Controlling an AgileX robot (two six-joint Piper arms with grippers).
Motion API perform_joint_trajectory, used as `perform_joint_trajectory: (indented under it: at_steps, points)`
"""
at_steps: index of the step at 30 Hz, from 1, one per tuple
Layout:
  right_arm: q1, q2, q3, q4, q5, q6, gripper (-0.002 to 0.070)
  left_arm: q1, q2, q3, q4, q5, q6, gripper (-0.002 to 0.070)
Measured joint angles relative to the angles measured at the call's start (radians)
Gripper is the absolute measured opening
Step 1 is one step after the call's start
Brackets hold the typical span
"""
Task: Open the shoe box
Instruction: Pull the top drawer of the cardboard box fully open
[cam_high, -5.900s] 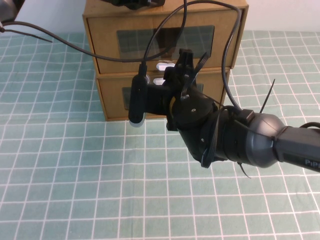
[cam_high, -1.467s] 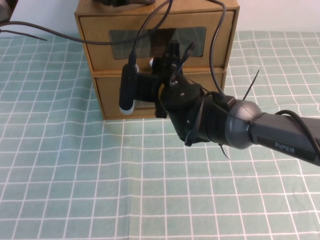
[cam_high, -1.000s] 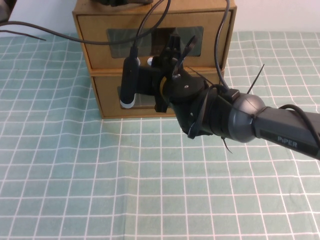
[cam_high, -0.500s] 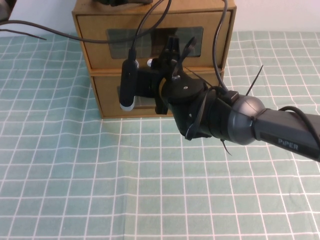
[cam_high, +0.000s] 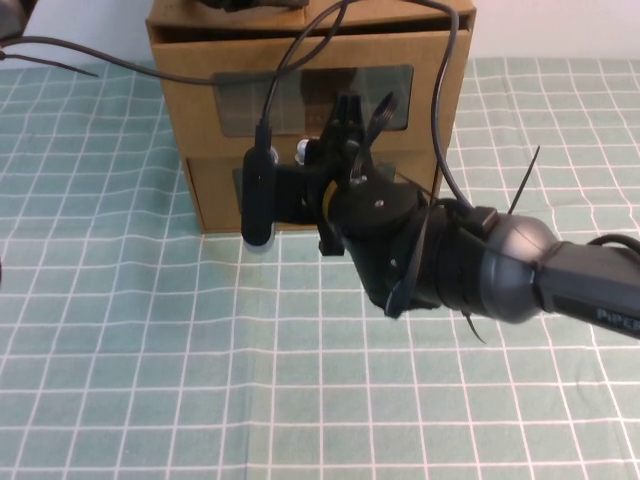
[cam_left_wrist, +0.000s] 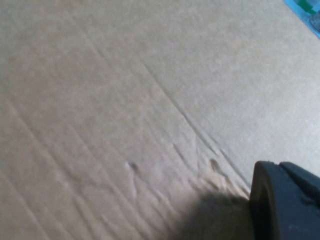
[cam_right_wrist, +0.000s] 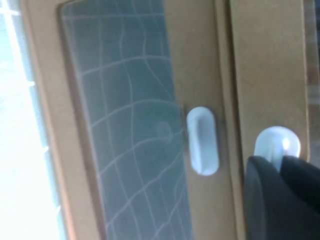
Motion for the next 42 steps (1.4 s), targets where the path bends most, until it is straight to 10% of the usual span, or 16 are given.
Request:
perform_joint_trajectory:
  at_steps: [36,42]
  points:
    - [0.226,-0.172,0.201,0.262,0.125,0.019,0.0013,-0.001,0.0,0.0,0.015,-0.002,0.015,-0.0009]
    - [0.23,-0.179,0.204,0.28,0.123,0.022,0.0193,-0.001,-0.002,0.0,-0.015,-0.002,0.049,-0.0009]
